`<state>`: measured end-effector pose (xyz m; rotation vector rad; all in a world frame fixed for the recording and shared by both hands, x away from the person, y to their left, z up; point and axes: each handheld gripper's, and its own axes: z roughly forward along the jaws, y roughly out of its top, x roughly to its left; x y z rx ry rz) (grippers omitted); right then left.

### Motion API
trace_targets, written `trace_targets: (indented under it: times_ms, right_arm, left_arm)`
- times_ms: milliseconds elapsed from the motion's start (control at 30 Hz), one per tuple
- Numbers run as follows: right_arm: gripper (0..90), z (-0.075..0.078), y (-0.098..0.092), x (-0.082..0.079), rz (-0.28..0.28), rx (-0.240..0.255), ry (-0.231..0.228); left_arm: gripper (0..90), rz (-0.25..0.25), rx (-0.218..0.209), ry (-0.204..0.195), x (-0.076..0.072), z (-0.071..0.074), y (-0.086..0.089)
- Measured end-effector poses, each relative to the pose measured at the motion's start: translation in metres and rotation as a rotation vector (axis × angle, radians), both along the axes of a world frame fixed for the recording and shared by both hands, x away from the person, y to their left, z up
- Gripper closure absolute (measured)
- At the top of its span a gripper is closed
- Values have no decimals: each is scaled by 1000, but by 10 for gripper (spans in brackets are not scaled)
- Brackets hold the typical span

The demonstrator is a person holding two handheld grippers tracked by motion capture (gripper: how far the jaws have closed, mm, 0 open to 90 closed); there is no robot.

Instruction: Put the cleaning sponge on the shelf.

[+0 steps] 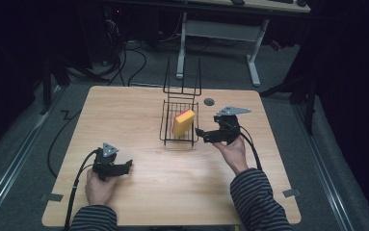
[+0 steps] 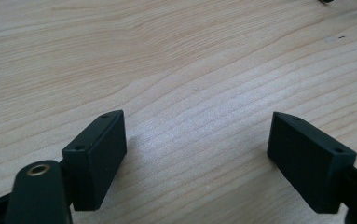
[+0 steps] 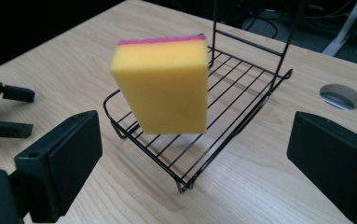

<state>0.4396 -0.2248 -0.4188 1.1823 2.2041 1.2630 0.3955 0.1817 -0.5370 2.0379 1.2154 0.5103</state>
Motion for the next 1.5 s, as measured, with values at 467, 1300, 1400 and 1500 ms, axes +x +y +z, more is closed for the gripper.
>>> trace_targets:
  times_ms: [467, 1300, 1400, 1500]
  right_arm:
    - [50, 14, -26, -21, -27, 11, -40]
    - [89, 17, -64, -59, -97, 39, -66]
    - [92, 13, -69, -64, -107, 51, -71]
    - [95, 9, -72, -66, -113, 45, -65]
  left_arm:
    - [201, 1, 0, -1, 0, 0, 0]
    - [201, 1, 0, -2, 0, 0, 0]
    - [202, 1, 0, -2, 0, 0, 0]
    - [202, 1, 0, -2, 0, 0, 0]
